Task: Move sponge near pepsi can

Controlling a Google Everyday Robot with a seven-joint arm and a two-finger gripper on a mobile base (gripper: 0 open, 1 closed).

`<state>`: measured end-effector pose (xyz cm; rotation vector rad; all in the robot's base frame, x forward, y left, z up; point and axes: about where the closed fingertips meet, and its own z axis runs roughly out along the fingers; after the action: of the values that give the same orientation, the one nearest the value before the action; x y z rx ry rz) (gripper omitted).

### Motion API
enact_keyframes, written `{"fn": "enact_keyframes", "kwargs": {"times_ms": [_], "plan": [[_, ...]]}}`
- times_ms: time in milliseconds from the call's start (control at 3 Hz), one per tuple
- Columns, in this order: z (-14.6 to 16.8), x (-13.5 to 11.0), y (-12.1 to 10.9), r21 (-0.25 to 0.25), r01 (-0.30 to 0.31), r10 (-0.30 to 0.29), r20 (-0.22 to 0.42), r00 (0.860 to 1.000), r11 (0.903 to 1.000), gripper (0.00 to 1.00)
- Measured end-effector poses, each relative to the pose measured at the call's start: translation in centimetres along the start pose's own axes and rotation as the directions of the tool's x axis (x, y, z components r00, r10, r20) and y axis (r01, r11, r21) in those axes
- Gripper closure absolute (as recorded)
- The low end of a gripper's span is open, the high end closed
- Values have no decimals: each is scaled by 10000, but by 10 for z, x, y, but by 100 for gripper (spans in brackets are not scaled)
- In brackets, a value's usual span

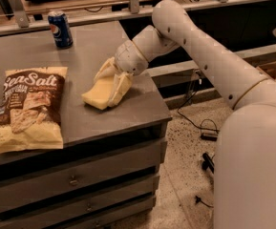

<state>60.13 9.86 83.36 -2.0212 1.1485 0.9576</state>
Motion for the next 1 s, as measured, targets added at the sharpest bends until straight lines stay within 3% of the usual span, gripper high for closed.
{"fn": "enact_keyframes", "kwargs": {"times_ms": [333, 667, 1000], "plan": [[-35, 0, -11, 914, -17, 8, 97, 10000, 9958, 100], [-77, 2, -25, 2023, -252, 287, -145, 9995, 9790, 100], [-66, 1, -23, 1753, -177, 186, -36, 9998, 9844, 100]]}}
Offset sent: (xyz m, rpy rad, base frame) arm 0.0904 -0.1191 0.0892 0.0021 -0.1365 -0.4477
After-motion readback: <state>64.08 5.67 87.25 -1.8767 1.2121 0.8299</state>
